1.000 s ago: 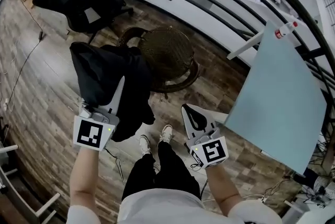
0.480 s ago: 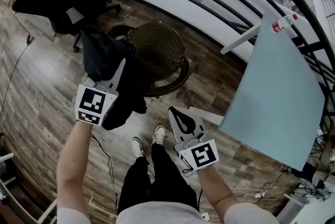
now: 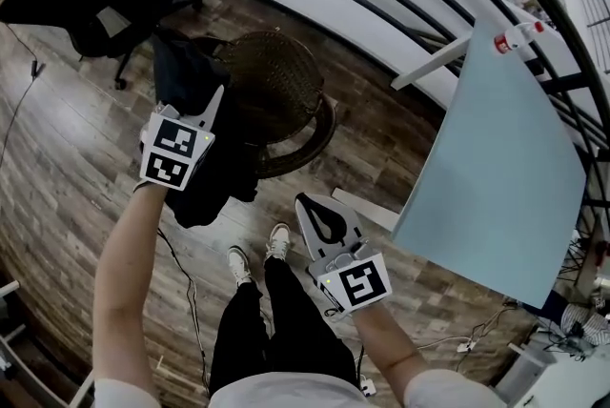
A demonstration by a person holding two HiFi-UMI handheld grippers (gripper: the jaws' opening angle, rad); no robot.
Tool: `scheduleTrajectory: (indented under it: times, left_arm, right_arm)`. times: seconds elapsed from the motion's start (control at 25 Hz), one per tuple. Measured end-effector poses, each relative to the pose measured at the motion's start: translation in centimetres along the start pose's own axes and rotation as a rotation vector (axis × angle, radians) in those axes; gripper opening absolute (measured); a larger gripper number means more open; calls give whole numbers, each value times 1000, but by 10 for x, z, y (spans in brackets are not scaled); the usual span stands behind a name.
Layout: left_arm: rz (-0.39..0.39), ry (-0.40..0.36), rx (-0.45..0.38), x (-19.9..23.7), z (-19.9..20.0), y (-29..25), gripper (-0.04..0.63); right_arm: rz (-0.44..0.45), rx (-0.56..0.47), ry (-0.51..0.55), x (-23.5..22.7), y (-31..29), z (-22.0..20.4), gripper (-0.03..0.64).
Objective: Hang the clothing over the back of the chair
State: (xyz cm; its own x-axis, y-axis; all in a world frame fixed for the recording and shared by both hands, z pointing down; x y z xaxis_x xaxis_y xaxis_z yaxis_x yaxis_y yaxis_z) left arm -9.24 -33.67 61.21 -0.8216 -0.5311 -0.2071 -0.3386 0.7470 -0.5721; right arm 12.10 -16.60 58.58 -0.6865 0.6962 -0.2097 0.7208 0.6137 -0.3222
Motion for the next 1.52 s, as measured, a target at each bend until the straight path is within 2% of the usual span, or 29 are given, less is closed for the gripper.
scheduleTrajectory:
  times: [0.2,0.48,0.6,0.76,0.88,1.16,1.52]
  left_arm:
    - [-31,32,118,-6,-35,-43,71]
    - [-81,84,224,-13,-67,-88,103]
    - [-117,106,305,-21,-83,-105,131]
    - [-109,144,377,-21,-99,-118,174]
    - [-76,145,389,-19,-107,-123,205]
    - [-21,141,431,-17,-115,-132,346]
    - [-7,90,375,-10,-96,-126,437]
  right_arm:
    - [2,21,2,-8,-1,-10,18]
    - [-18,83,-12,-15,2,-30,18]
    - [-11,91,-23,-14,-1,-34,18]
    - [-15,92,-36,-14,-6,-34,18]
    - [-52,85,-36,-29,-4,-35,18]
    - [-115,96,-51,-52,-1,-40,18]
    - [-113,79,-66,-44,-8,-35,18]
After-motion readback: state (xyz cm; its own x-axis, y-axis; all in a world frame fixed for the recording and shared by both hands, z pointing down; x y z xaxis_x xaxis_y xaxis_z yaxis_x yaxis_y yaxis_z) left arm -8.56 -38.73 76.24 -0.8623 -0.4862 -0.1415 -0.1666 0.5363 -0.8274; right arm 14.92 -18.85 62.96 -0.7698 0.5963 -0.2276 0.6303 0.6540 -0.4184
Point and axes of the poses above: the fingertips, and each gripper's own axes: y backward along the fingers, x to its left, z out of its top, the point moved 6 cm from there along y, backward along the fingers, and after that the axes turned 3 degrees about z, right-handed, at the moved point
